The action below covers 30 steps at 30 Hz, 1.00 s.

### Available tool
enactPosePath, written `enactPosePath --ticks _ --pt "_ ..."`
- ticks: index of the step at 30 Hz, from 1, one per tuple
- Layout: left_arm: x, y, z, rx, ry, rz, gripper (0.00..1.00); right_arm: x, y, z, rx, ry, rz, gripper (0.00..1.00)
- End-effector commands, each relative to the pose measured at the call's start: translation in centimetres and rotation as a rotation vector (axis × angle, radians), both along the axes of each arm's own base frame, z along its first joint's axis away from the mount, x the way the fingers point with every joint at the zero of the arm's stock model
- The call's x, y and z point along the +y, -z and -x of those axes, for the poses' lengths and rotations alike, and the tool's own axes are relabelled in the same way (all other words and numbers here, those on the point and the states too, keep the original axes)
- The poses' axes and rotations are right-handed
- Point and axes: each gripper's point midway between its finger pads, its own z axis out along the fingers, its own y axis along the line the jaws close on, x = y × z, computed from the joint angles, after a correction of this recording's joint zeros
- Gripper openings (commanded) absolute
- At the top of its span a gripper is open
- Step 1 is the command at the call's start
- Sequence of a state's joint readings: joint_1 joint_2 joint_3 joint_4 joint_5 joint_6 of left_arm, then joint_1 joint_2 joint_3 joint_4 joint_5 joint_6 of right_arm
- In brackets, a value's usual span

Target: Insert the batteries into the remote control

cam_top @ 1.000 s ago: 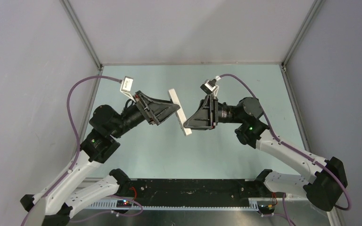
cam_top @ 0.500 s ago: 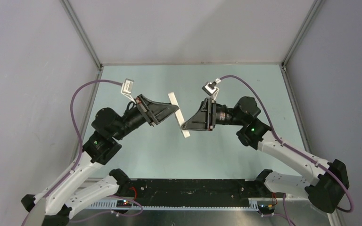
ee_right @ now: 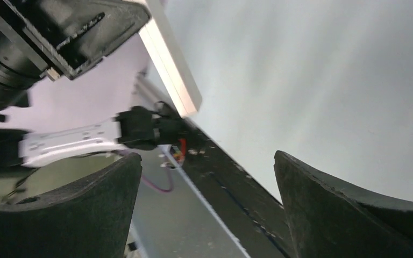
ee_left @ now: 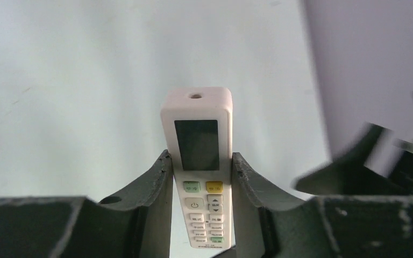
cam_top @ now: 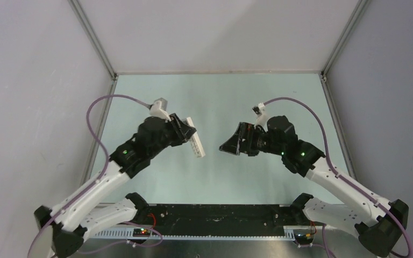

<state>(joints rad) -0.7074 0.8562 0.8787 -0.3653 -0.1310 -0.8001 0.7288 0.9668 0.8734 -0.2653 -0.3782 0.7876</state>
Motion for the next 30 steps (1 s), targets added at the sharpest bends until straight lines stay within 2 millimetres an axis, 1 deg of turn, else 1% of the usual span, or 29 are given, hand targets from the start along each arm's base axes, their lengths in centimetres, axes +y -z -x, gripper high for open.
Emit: enactPosePath --ticks 1,2,3,4,5,6,7,8,10,13,14,15,16,18,22,24,25,26,27,28,29,30 --pt "3.2 7.4 -2.1 0.164 -0.155 -0.3 0.01 -4.7 4.0 -0.7 -0.033 0.167 0.216 0.97" --pt "3.3 8.3 -2.4 0.204 -0.155 -0.313 0.01 -5.1 4.1 -0.5 -0.037 0.178 0.213 0.97" --pt "3.1 9.9 -2.7 0.262 -0.152 -0.356 0.0 -5.5 4.4 -0.4 -0.036 0.192 0.223 0.97" --pt "3.1 10.8 -2.9 0.296 -0.151 -0.365 0.0 -5.9 4.4 -0.2 -0.041 0.198 0.221 0.97" --pt "2.9 12.1 -3.1 0.338 -0.146 -0.394 0.0 -6.1 4.6 -0.1 -0.039 0.2 0.225 0.96" --pt "3.0 12.8 -3.3 0.357 -0.141 -0.409 0.0 -6.3 4.7 0.2 -0.039 0.197 0.225 0.96" --pt "3.0 14.1 -3.5 0.391 -0.138 -0.441 0.0 -6.3 4.7 0.5 -0.038 0.188 0.224 0.96" --pt "3.1 14.7 -3.6 0.404 -0.132 -0.461 0.0 -6.5 4.7 0.7 -0.039 0.181 0.226 0.96" --pt "3.4 17.0 -3.7 0.462 -0.125 -0.518 0.01 -6.7 4.8 1.0 -0.038 0.173 0.231 0.95" --pt "3.7 18.6 -3.6 0.5 -0.119 -0.56 0.06 -6.9 4.8 1.2 -0.04 0.171 0.236 0.95" --pt "3.8 19.3 -3.5 0.518 -0.115 -0.577 0.1 -6.9 4.9 1.2 -0.037 0.17 0.236 0.95" --pt "3.8 19.7 -3.4 0.526 -0.109 -0.584 0.12 -6.9 4.9 1.3 -0.036 0.168 0.236 0.95" --pt "3.8 20.3 -3.3 0.544 -0.105 -0.596 0.17 -6.9 4.8 1.4 -0.034 0.163 0.234 0.95" --pt "3.8 21.2 -3.1 0.568 -0.099 -0.611 0.21 -6.9 4.9 1.4 -0.032 0.159 0.233 0.95" --pt "3.9 22.5 -3.0 0.604 -0.094 -0.64 0.26 -6.7 5.2 1.7 -0.01 0.139 0.233 0.94" --pt "4.0 22.7 -3.0 0.609 -0.098 -0.647 0.34 -6.7 5.4 1.8 0.007 0.138 0.235 0.94" --pt "4.1 22.6 -3.0 0.607 -0.102 -0.648 0.46 -6.8 5.5 1.9 0.015 0.142 0.242 0.94" --pt "4.2 22.5 -3.0 0.603 -0.105 -0.651 0.54 -7.0 5.6 1.8 0.017 0.155 0.247 0.94" --pt "4.2 22.1 -3.0 0.595 -0.105 -0.647 0.69 -7.3 5.9 1.7 0.022 0.168 0.26 0.95" --pt "4.2 21.8 -3.1 0.588 -0.099 -0.647 0.75 -7.4 5.9 1.7 0.022 0.174 0.264 0.97" --pt "4.2 21.3 -3.1 0.578 -0.097 -0.642 0.92 -7.7 6.1 1.7 0.025 0.182 0.276 0.98" --pt "4.2 20.9 -3.1 0.57 -0.095 -0.641 0.96 -7.9 6.3 1.6 0.024 0.186 0.287 0.99"
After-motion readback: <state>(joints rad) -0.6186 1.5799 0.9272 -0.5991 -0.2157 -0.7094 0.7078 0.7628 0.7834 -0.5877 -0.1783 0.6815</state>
